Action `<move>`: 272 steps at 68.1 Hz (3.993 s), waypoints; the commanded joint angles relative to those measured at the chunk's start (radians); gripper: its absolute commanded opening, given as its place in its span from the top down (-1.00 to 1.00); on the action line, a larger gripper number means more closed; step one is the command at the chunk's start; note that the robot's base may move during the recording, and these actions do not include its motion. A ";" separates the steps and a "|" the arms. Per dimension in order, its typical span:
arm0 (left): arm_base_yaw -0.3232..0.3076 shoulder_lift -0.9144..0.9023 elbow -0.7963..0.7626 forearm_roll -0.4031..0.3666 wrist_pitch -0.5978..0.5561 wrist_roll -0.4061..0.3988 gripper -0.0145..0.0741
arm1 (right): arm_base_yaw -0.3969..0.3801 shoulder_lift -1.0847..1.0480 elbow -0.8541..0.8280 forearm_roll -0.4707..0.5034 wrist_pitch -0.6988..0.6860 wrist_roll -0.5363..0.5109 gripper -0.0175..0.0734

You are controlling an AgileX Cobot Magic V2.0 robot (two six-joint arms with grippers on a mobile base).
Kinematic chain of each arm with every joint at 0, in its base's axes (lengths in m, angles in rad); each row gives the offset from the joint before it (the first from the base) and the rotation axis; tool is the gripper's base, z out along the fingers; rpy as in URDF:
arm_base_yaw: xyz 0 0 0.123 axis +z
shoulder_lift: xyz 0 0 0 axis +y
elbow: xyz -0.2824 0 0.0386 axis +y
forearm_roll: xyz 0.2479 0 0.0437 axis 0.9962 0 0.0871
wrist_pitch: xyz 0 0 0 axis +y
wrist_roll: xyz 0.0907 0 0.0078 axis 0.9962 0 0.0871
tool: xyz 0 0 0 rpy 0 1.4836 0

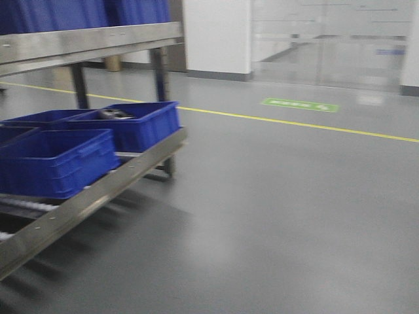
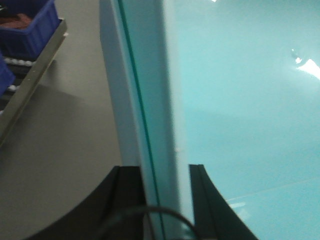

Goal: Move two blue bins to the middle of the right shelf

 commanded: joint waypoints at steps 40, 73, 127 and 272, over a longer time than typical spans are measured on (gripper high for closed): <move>-0.005 -0.022 -0.016 -0.013 -0.086 0.022 0.92 | -0.003 -0.017 -0.018 0.005 -0.084 -0.004 0.96; -0.005 -0.022 -0.016 -0.013 -0.086 0.022 0.92 | -0.003 -0.017 -0.018 0.005 -0.084 -0.004 0.96; -0.005 -0.022 -0.016 -0.013 -0.086 0.022 0.92 | -0.003 -0.017 -0.018 0.005 -0.084 -0.004 0.96; -0.005 -0.022 -0.016 -0.011 -0.268 0.022 0.92 | -0.003 -0.017 -0.018 0.005 -0.084 -0.004 0.96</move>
